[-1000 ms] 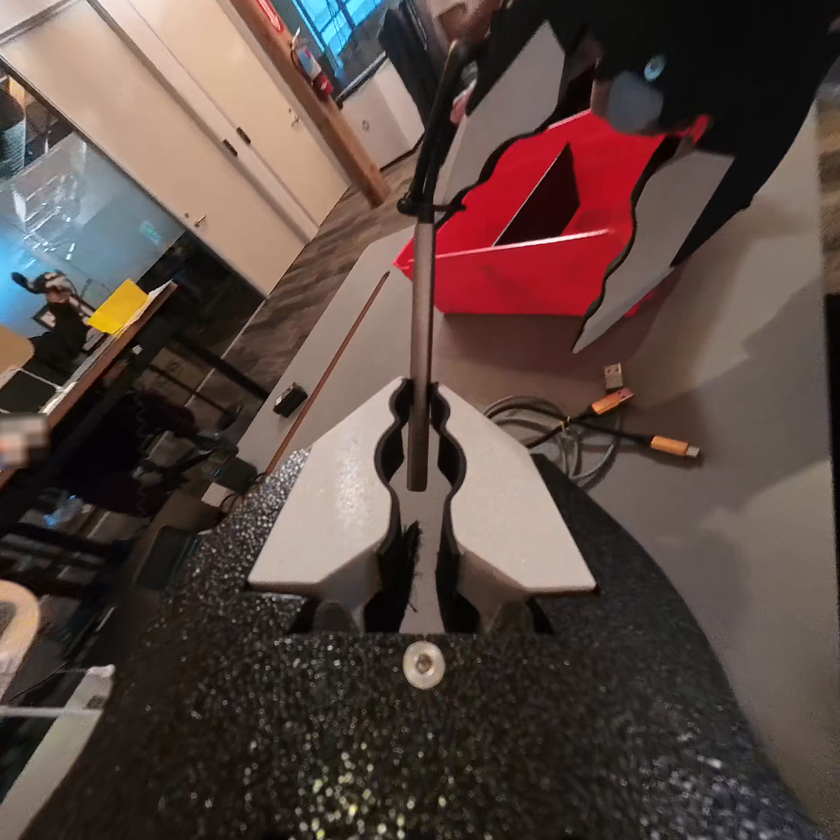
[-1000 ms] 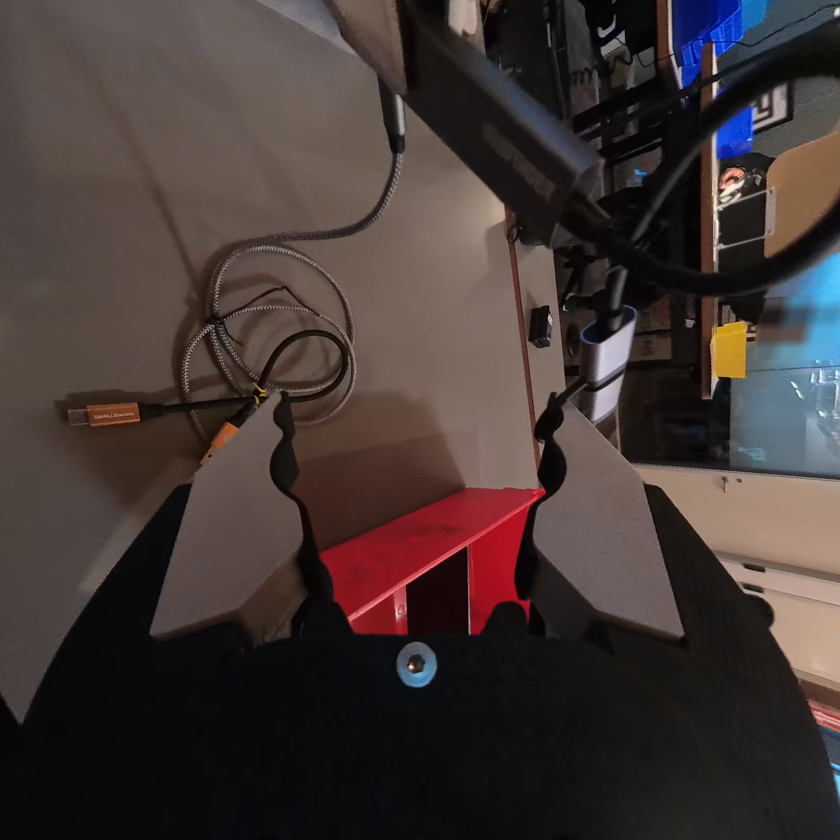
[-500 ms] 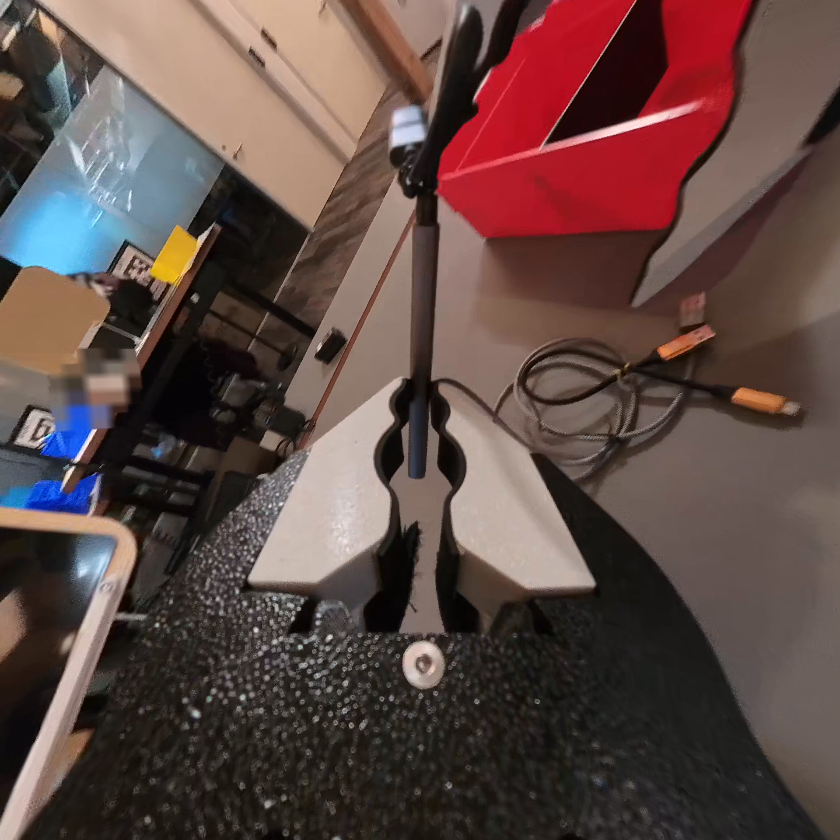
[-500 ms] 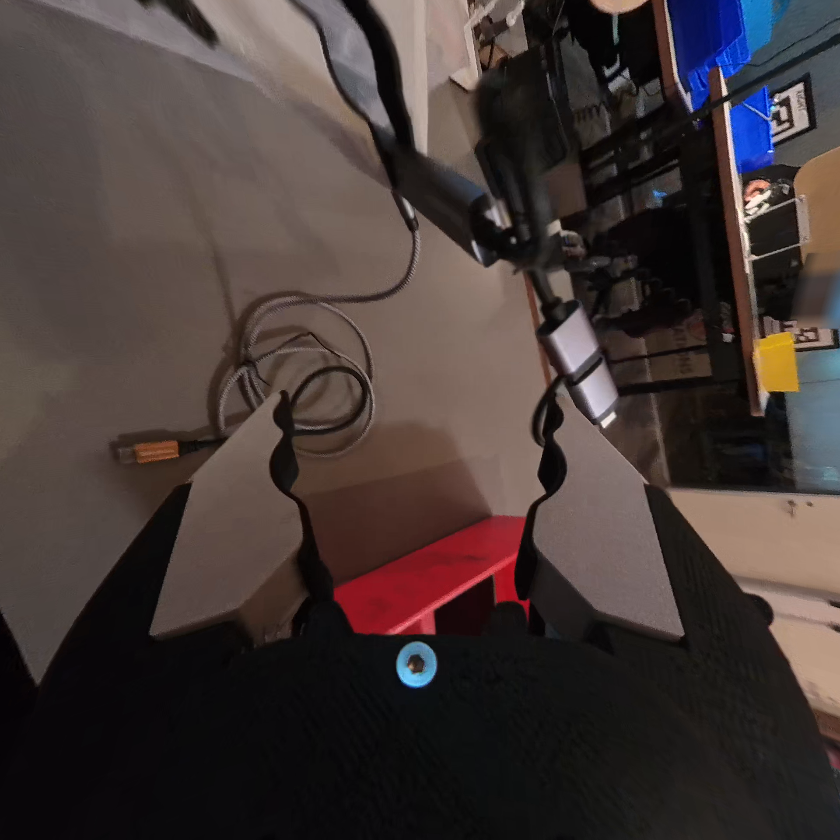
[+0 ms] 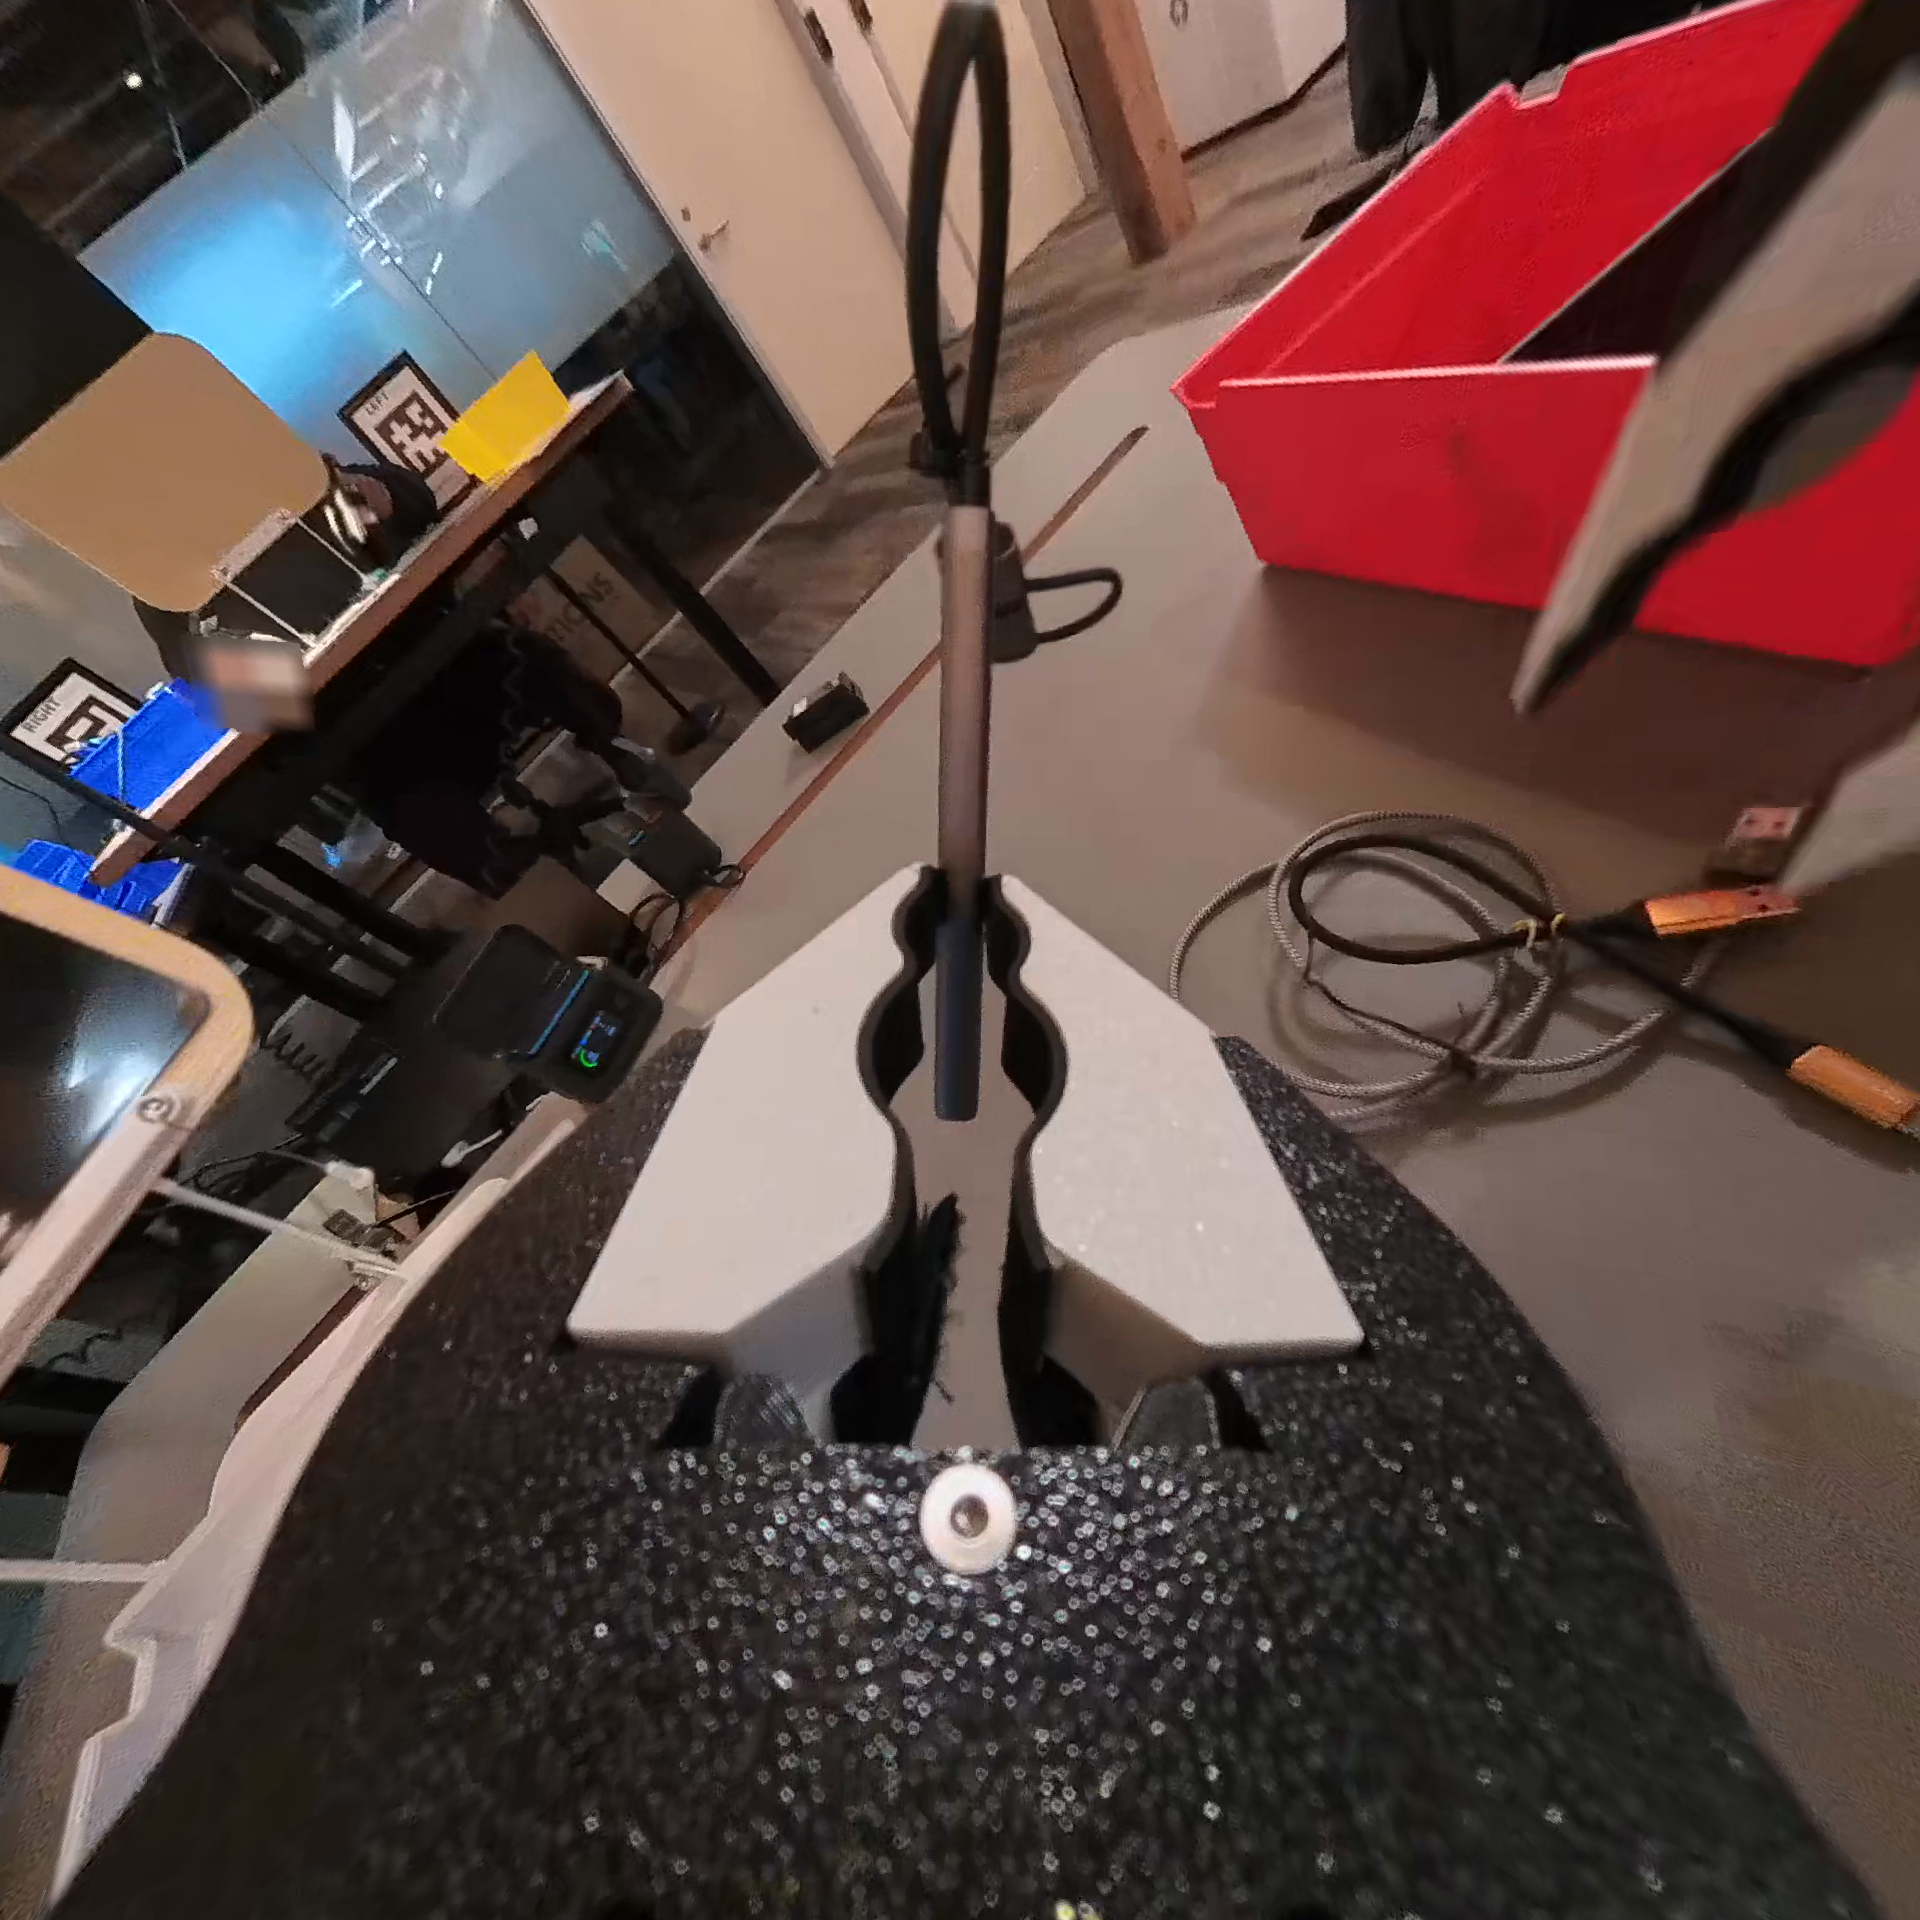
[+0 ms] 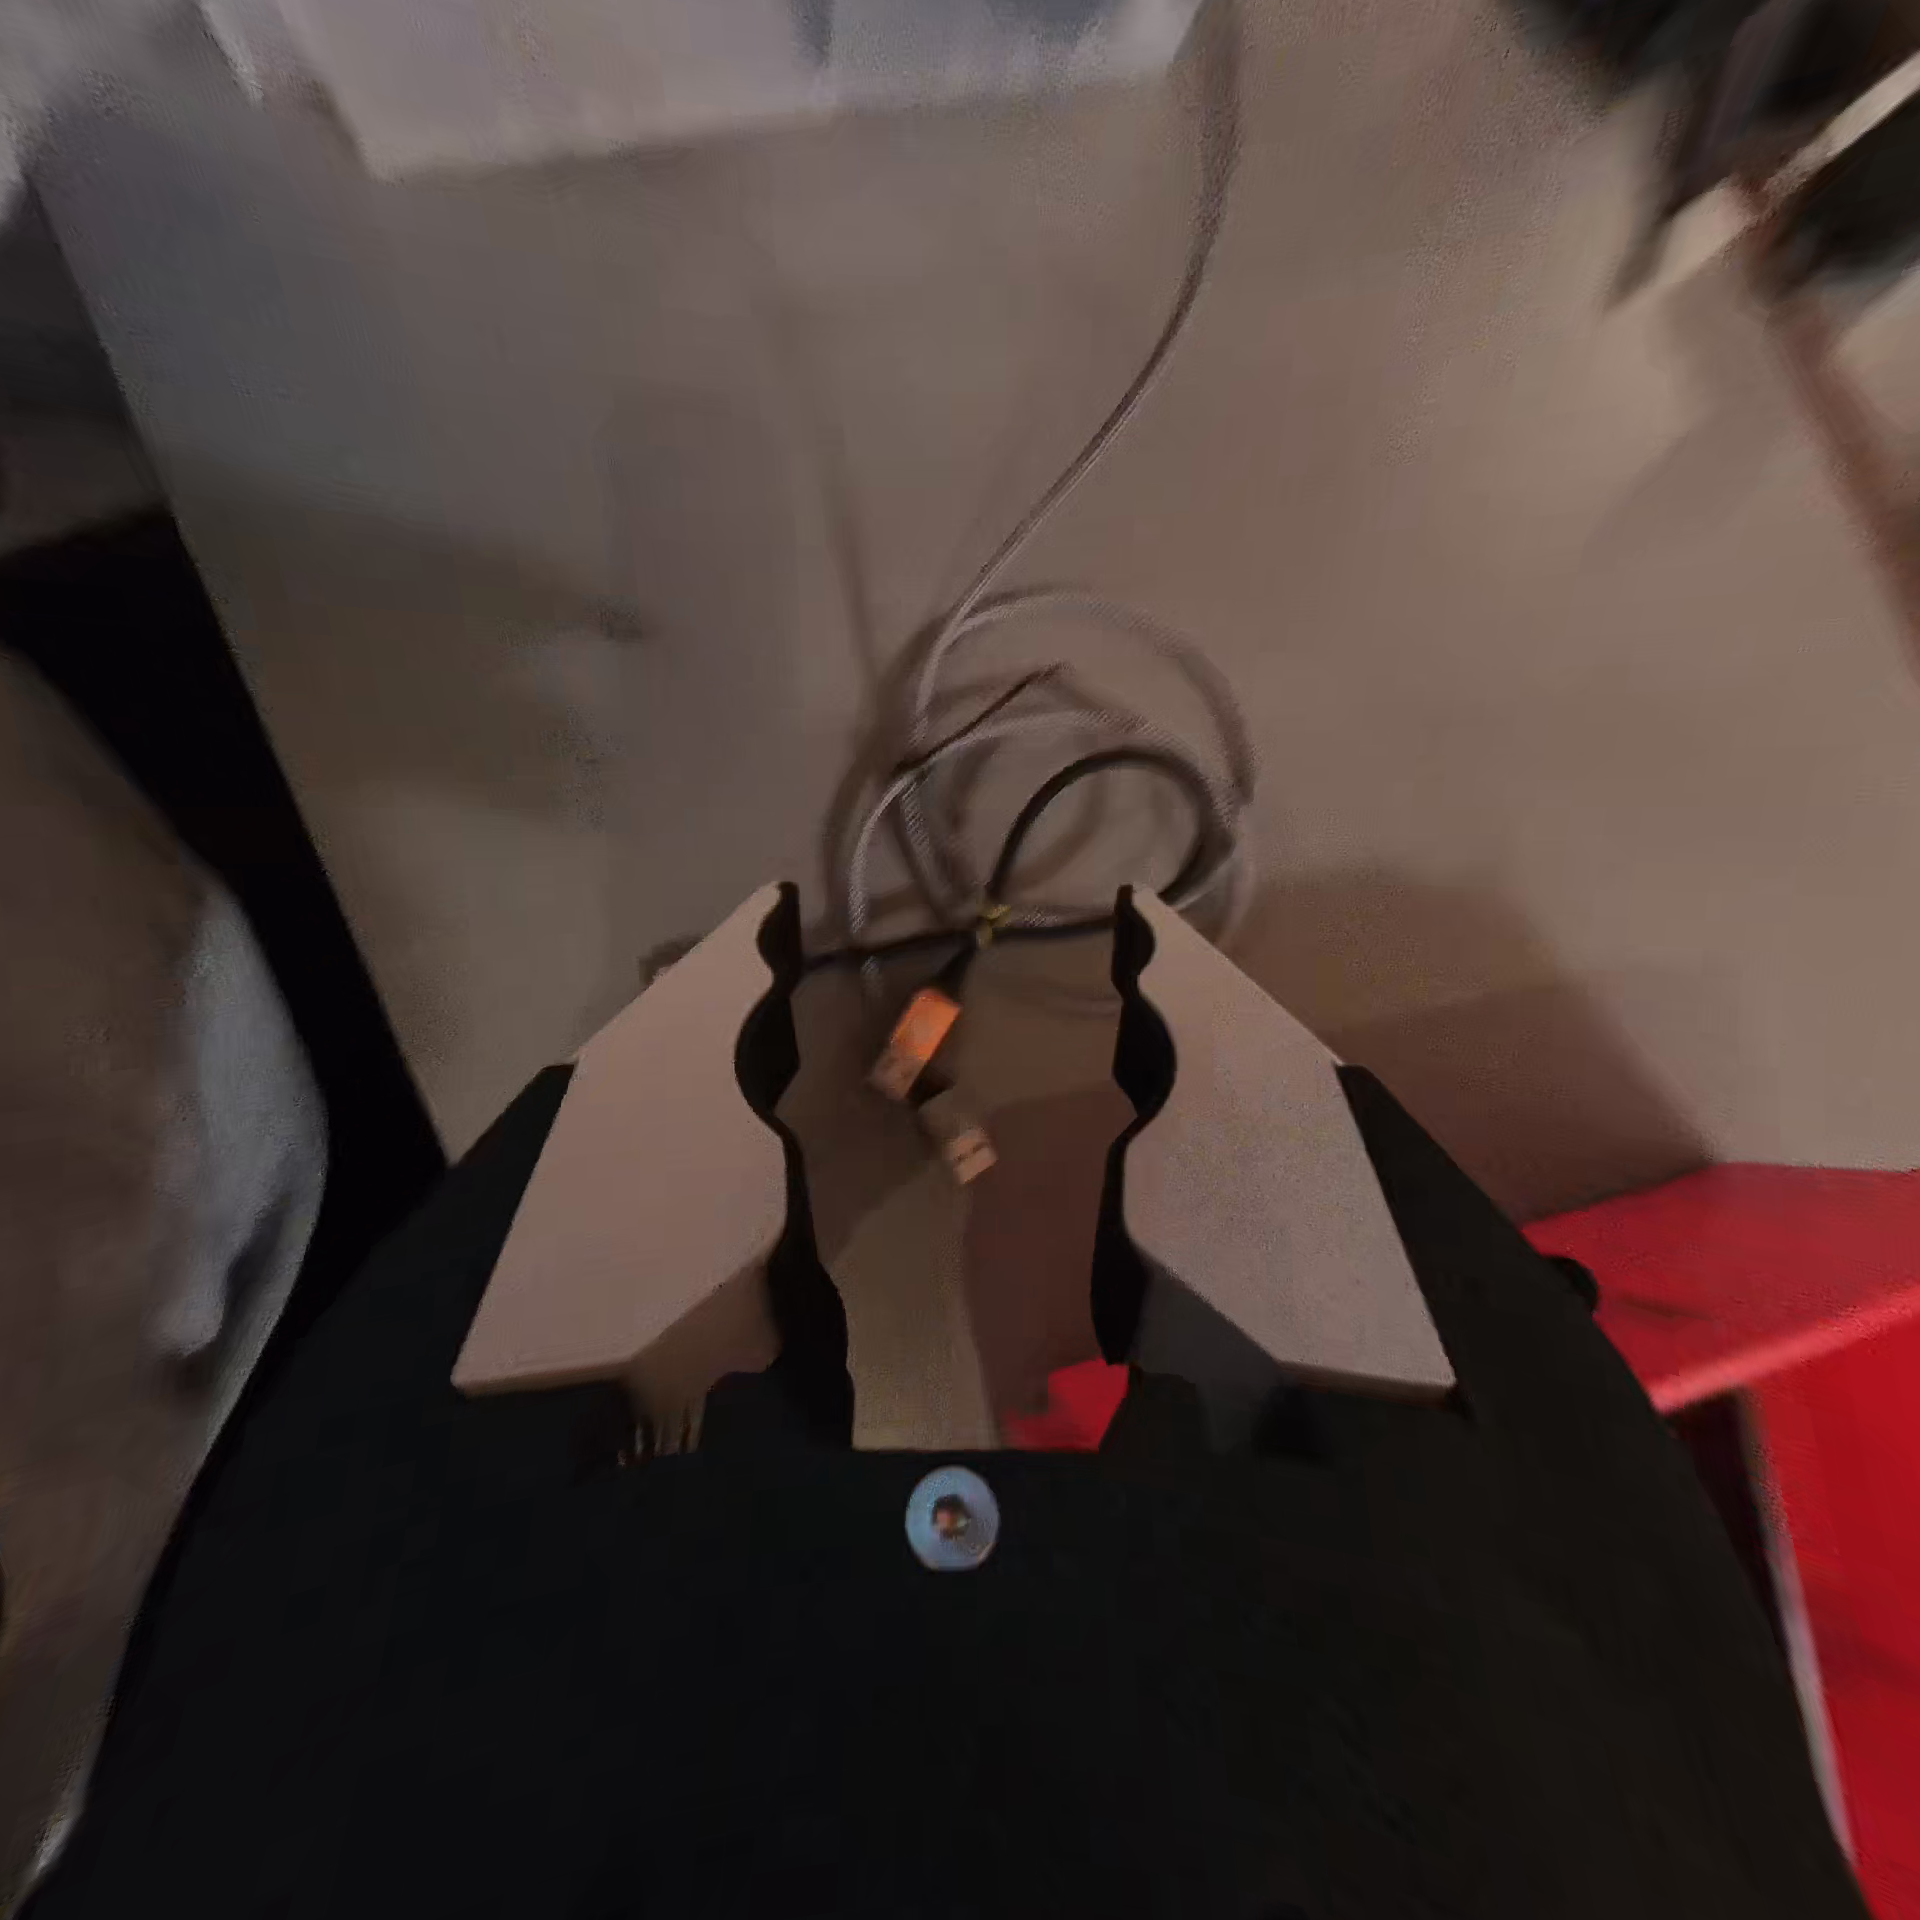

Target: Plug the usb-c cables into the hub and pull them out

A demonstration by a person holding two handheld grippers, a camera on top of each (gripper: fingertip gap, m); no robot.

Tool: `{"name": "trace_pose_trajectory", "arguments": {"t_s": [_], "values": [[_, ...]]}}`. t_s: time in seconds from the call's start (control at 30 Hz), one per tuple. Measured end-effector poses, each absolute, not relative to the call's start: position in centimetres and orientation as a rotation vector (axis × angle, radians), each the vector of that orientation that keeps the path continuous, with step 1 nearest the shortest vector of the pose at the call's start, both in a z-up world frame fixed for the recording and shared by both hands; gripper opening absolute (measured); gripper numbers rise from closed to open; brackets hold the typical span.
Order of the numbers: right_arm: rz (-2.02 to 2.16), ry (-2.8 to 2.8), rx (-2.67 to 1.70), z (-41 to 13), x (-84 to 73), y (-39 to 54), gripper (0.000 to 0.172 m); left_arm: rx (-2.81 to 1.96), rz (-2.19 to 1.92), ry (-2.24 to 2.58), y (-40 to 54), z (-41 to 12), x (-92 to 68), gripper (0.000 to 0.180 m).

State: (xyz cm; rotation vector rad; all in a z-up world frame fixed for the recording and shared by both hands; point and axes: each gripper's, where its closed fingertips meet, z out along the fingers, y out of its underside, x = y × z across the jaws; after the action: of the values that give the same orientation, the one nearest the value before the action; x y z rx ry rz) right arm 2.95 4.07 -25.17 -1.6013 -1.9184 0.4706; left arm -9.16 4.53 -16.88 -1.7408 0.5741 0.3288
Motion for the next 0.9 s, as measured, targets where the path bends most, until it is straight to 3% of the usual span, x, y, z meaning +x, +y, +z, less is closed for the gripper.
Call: {"name": "trace_pose_trajectory", "arguments": {"t_s": [0.1, 0.2, 0.43, 0.5, 0.57, 0.9], "values": [[0.387, -1.990, -1.767, -29.6, 3.8, 3.5, 0.059, -1.714, 0.343, 0.561, 4.0, -16.2, -9.4, 0.007], [0.389, -1.845, -1.852, -30.8, 3.2, 4.2, 0.049, -1.693, 0.344, 0.566, 3.6, -15.8, -9.5, 0.007], [0.590, -1.549, -2.171, -33.0, 2.0, 5.8, 0.047, -1.684, 0.333, 0.586, 3.2, -16.1, -9.3, 0.007], [0.543, -1.566, -2.135, -33.1, 2.1, 6.0, 0.021, -1.686, 0.333, 0.591, 3.2, -16.2, -9.3, 0.007], [0.501, -1.604, -2.099, -32.8, 2.3, 5.9, 0.009, -1.690, 0.330, 0.589, 3.2, -16.4, -9.5, 0.007], [0.305, -1.350, -1.672, -15.6, 12.0, 11.8, 0.002, -1.672, 0.243, 0.552, 2.8, -15.9, -9.8, 0.007]]}}
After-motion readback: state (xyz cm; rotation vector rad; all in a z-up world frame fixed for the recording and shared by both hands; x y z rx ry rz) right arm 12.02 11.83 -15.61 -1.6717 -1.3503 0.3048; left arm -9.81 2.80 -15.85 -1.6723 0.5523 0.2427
